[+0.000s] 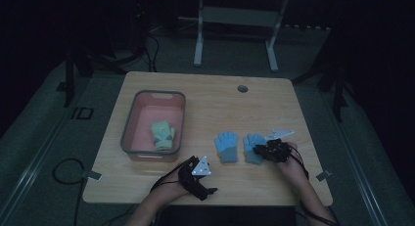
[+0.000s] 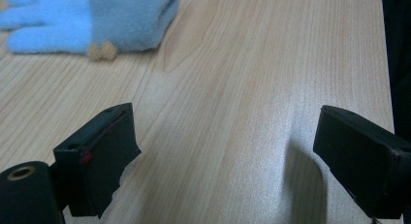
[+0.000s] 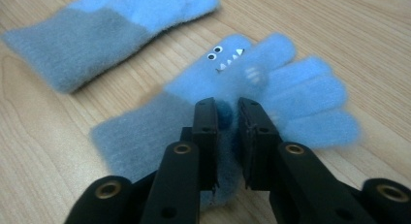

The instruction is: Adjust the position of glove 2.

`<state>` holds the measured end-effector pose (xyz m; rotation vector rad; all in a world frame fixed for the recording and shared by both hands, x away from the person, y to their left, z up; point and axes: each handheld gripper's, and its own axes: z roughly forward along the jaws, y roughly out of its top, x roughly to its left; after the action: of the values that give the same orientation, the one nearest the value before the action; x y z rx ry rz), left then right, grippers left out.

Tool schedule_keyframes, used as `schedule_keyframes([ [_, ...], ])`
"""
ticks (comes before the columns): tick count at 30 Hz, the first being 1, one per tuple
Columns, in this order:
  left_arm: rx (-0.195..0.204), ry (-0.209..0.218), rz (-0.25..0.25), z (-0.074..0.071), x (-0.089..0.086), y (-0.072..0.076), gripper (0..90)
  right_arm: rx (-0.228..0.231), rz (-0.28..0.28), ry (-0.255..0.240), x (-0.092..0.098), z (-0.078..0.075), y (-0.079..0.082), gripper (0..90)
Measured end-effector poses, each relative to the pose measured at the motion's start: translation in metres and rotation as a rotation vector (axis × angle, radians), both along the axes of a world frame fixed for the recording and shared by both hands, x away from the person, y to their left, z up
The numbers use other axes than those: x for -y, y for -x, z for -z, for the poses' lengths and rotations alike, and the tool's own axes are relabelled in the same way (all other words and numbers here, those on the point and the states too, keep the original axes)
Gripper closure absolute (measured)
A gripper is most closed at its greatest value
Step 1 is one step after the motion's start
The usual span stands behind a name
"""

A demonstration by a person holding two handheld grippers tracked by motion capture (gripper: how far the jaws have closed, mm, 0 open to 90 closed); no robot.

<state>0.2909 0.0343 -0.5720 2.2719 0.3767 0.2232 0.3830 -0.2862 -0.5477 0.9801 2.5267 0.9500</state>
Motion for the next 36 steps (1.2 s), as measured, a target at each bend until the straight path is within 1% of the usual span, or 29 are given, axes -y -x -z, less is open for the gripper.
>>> schedule_keyframes([
  [1,0.001,0.001,0.000,0.000,0.000,0.000,8.7,-0.003,0.000,-0.004,0.000,0.000,0.000,80.9],
  [3,0.004,0.003,0.000,0.000,0.000,0.001,8.7,-0.015,0.002,-0.029,0.001,0.001,0.000,81.9],
  [5,0.003,0.003,0.000,0.000,0.000,0.000,8.7,-0.021,0.000,-0.030,0.002,-0.001,0.000,83.3],
  [7,0.002,0.000,0.000,0.000,0.000,0.000,8.7,-0.020,0.001,-0.035,0.001,-0.007,0.001,83.8],
  [8,0.003,-0.002,0.000,0.000,0.000,0.000,8.7,-0.014,-0.003,-0.030,0.001,-0.009,0.002,83.9],
  [9,0.004,-0.005,0.000,0.000,0.000,0.000,8.7,0.000,-0.007,-0.026,0.000,-0.013,0.002,83.9],
  [11,0.002,-0.003,0.000,0.000,0.000,0.000,8.7,0.015,-0.010,-0.032,-0.001,-0.025,0.001,84.0],
  [13,0.004,-0.002,0.000,0.000,0.000,0.000,8.7,0.025,-0.013,-0.045,-0.001,-0.034,0.000,84.0],
  [14,0.005,-0.002,0.000,0.000,0.000,0.001,8.7,0.039,-0.016,-0.050,-0.001,-0.040,0.000,84.0],
  [17,0.003,-0.001,-0.001,0.000,0.000,0.000,8.7,0.062,-0.032,-0.070,-0.004,-0.055,0.000,84.0],
  [20,0.006,-0.007,0.001,0.000,0.001,0.001,8.7,0.074,-0.056,-0.093,-0.009,-0.067,0.003,83.9],
  [22,0.009,-0.007,0.002,0.000,0.000,0.001,8.7,0.077,-0.077,-0.096,-0.014,-0.073,0.004,83.9],
  [26,0.009,-0.007,0.001,0.000,0.001,0.001,8.7,0.082,-0.108,-0.091,-0.025,-0.080,0.004,83.9],
  [27,0.009,-0.007,0.001,0.000,0.001,0.001,8.7,0.082,-0.108,-0.091,-0.025,-0.080,0.004,83.9],
  [29,0.007,-0.005,0.001,0.000,0.000,0.001,8.7,0.083,-0.135,-0.092,-0.034,-0.083,0.003,83.9],
  [32,0.009,-0.004,0.002,0.000,0.000,0.001,8.7,0.076,-0.170,-0.087,-0.045,-0.084,0.002,83.9],
  [33,0.009,-0.004,0.002,0.000,0.000,0.001,8.7,0.076,-0.170,-0.087,-0.045,-0.084,0.002,83.9],
  [36,0.007,-0.002,0.001,0.000,0.000,0.000,8.7,0.058,-0.207,-0.088,-0.059,-0.082,0.000,83.9],
])
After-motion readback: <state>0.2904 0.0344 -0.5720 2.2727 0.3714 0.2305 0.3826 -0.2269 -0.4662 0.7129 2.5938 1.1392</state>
